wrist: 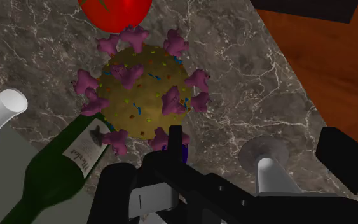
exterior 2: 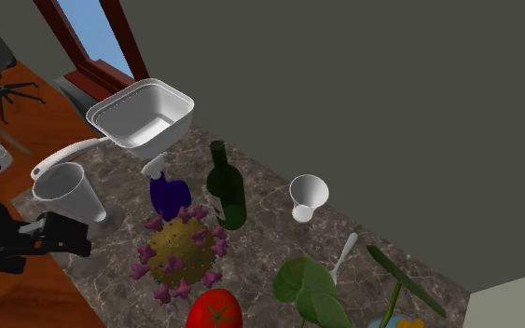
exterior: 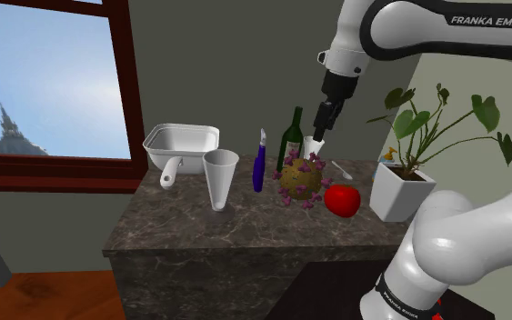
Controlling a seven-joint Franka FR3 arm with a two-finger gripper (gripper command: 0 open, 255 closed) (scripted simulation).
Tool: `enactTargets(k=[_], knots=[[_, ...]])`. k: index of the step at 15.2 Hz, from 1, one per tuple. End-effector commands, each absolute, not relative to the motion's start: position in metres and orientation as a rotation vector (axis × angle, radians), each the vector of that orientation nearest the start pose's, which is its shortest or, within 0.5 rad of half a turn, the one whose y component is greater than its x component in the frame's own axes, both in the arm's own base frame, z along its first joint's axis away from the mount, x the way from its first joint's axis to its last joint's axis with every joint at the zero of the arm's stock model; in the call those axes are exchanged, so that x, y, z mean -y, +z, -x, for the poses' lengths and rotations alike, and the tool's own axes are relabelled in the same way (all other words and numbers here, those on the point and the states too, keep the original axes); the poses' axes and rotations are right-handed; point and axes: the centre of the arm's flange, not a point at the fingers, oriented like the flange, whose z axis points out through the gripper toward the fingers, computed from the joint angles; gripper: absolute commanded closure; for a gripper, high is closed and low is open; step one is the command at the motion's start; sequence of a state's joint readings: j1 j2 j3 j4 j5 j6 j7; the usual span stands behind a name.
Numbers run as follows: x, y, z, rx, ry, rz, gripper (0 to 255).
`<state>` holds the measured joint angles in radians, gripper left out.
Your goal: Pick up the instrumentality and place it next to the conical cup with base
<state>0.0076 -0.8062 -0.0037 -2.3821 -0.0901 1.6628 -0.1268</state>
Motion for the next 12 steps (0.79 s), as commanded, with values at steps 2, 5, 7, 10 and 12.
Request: enactTargets(k=[2, 5, 7, 10, 12], knots=[[0.018, 0.587, -0.316, 0.221, -0.132, 3.230, 0], [0.046, 0.569, -0.331, 0.225, -0.132, 3.247, 0], [0.066, 0.557, -0.341, 0.228, -0.132, 3.259, 0], [0.095, 0.539, -0.357, 0.232, -0.133, 3.277, 0], [0.115, 0.528, -0.367, 0.235, -0.133, 3.288, 0]])
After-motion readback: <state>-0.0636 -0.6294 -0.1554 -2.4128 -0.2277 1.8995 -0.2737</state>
